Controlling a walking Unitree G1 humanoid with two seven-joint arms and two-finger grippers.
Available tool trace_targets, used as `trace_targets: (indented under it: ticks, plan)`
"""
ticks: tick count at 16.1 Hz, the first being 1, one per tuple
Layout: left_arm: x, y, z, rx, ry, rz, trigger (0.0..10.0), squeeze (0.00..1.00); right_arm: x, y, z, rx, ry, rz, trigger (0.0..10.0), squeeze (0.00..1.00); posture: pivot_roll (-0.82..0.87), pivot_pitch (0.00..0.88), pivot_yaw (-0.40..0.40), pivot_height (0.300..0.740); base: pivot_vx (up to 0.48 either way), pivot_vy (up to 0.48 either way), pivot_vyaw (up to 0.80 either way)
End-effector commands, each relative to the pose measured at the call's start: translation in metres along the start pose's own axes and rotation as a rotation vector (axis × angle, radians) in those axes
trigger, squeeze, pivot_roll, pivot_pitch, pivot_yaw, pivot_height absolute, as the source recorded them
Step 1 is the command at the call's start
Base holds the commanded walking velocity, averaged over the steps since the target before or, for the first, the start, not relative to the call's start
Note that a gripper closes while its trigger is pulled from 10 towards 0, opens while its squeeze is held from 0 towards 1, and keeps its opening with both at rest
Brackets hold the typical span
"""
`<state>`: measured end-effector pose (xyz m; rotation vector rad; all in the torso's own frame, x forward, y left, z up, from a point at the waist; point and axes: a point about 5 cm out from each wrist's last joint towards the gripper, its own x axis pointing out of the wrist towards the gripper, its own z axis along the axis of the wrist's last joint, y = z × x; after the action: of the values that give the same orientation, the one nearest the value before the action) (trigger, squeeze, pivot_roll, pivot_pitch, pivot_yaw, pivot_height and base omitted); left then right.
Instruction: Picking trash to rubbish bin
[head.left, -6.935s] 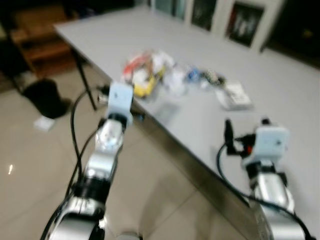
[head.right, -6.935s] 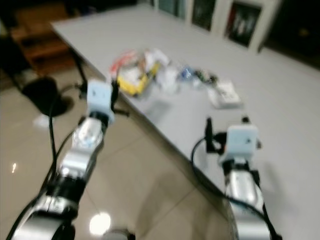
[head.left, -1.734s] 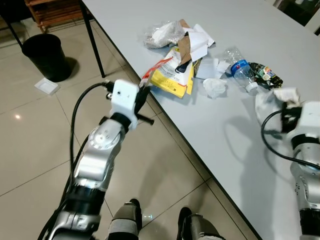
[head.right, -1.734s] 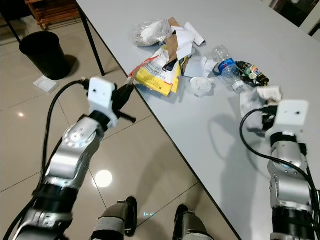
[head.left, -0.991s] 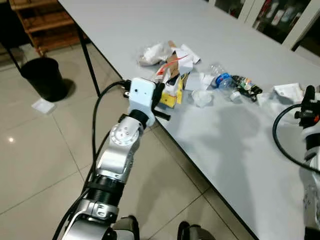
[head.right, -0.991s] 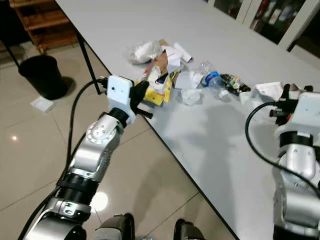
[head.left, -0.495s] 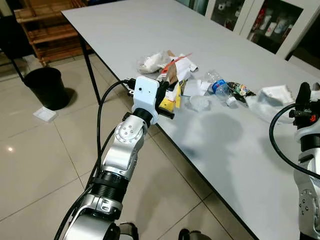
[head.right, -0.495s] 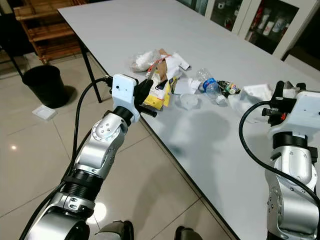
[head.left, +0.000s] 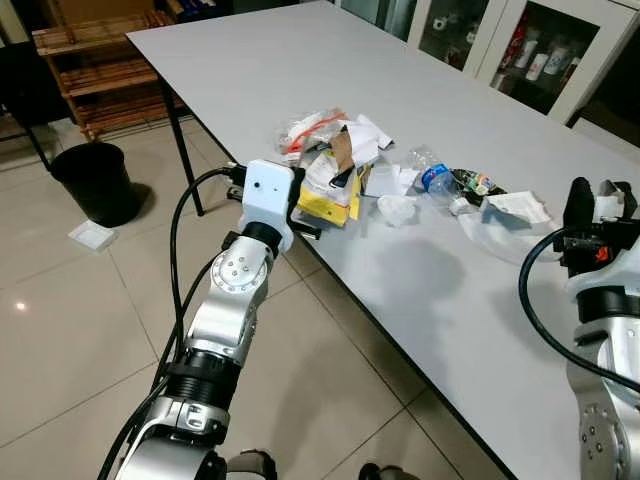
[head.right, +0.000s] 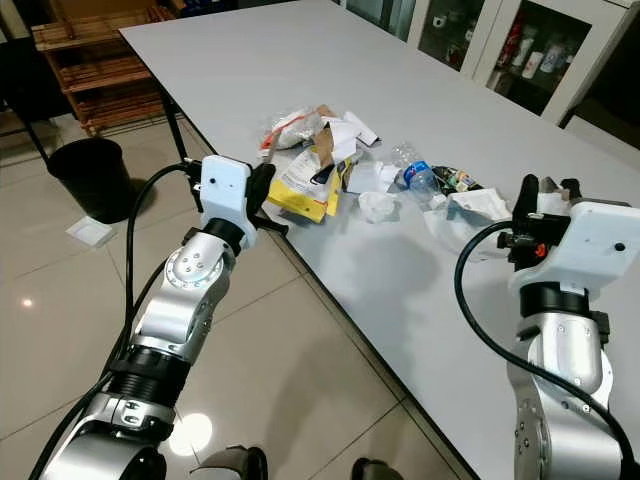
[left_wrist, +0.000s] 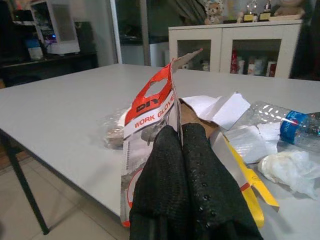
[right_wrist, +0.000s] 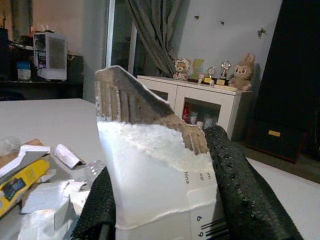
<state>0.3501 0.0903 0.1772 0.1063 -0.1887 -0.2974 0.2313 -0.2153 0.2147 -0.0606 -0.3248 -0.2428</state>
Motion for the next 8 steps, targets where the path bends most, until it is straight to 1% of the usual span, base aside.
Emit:
trace_targets:
  ticks: [1, 4, 5, 6, 7, 8]
  plan:
    - [-0.0009, -0.0004, 0.0025, 0.011, -0.010, 0.013, 2.8, 0.00, -0.0017, 0.0034, 0.0016, 0.007, 0.005, 0.013, 10.0, 0.00, 0.12, 0.083, -0.042, 0.740, 0.000, 0.000, 0.80]
    - [0.0000, -0.0017, 0.0038, 0.004, -0.016, 0.016, 1.7, 0.00, -0.0005, 0.0077, 0.0005, 0.012, 0.010, 0.027, 10.0, 0.00, 0.12, 0.079, -0.043, 0.740, 0.000, 0.000, 0.80]
    - [0.0001, -0.0018, 0.0038, 0.001, -0.016, 0.016, 1.6, 0.00, -0.0005, 0.0081, 0.0005, 0.012, 0.010, 0.027, 10.0, 0.00, 0.12, 0.079, -0.043, 0.740, 0.000, 0.000, 0.80]
    - [0.0008, -0.0019, 0.0037, -0.006, -0.013, 0.020, 0.4, 0.00, -0.0007, 0.0082, 0.0001, 0.013, 0.013, 0.028, 10.0, 0.00, 0.12, 0.078, -0.044, 0.740, 0.000, 0.000, 0.80]
    - [0.0018, -0.0018, 0.0041, -0.011, -0.013, 0.023, 0.0, 0.00, -0.0009, 0.0080, -0.0004, 0.013, 0.014, 0.028, 10.0, 0.00, 0.12, 0.078, -0.044, 0.740, 0.000, 0.000, 0.80]
    - [0.0027, -0.0015, 0.0047, -0.016, -0.015, 0.026, 0.0, 0.00, -0.0012, 0.0078, -0.0007, 0.012, 0.016, 0.026, 10.0, 0.00, 0.12, 0.078, -0.044, 0.740, 0.000, 0.000, 0.80]
